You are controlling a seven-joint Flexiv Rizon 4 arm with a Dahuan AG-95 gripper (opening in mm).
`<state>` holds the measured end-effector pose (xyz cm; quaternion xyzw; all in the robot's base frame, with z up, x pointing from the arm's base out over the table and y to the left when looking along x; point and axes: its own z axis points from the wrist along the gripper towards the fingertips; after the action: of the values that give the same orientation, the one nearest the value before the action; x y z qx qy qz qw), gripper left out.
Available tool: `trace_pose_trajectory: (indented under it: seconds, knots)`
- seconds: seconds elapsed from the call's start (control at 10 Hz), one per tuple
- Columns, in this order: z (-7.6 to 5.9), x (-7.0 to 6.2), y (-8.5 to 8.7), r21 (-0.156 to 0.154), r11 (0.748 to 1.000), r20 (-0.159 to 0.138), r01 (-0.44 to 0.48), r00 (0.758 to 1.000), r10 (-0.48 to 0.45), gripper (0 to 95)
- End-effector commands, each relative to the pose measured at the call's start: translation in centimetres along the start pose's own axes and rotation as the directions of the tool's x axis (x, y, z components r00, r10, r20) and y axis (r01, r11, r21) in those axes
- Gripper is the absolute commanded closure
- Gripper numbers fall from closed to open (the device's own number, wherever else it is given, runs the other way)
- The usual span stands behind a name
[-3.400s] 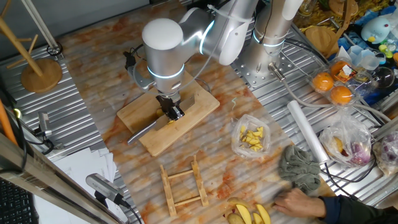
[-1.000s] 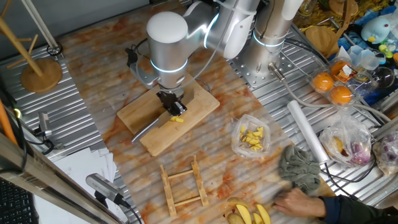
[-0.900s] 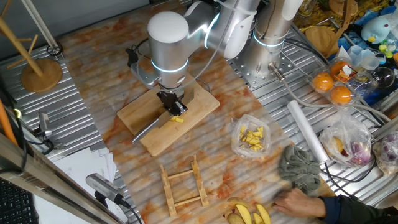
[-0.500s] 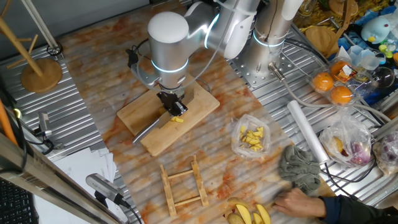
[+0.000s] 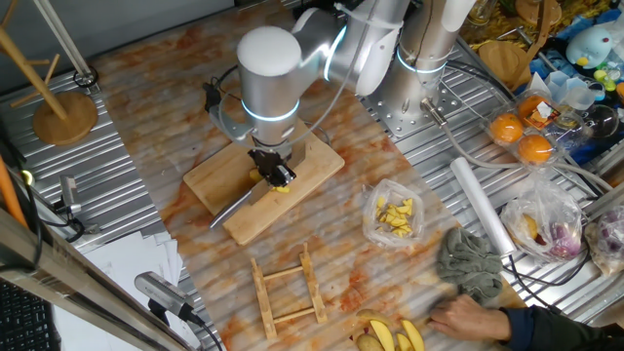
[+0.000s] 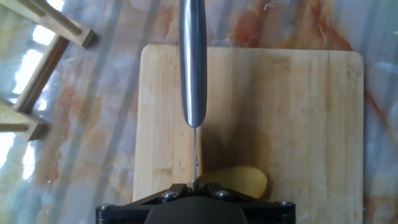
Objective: Chop the potatoes
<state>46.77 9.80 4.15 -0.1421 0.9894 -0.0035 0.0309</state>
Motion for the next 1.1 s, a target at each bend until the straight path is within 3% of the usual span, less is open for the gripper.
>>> trace_pose_trajectory:
  seconds: [0.1, 0.3, 0.6, 1.0, 1.1]
  knots:
    - [0.4, 0.0, -0.2, 0.006, 1.0, 0.001, -0.007, 1.0, 0.007, 95.0]
    - [0.4, 0.0, -0.2, 0.002, 1.0, 0.002, -0.011, 1.0, 0.011, 95.0]
    - [-0.5, -0.3, -0.2, -0.062, 0.993, 0.006, -0.101, 0.995, 0.102, 95.0]
    - [-1.6, -0.8, -0.5, -0.066, 0.989, 0.004, -0.133, 0.991, 0.133, 95.0]
    - [-1.6, -0.9, -0.6, -0.055, 0.991, 0.0, -0.126, 0.992, 0.126, 95.0]
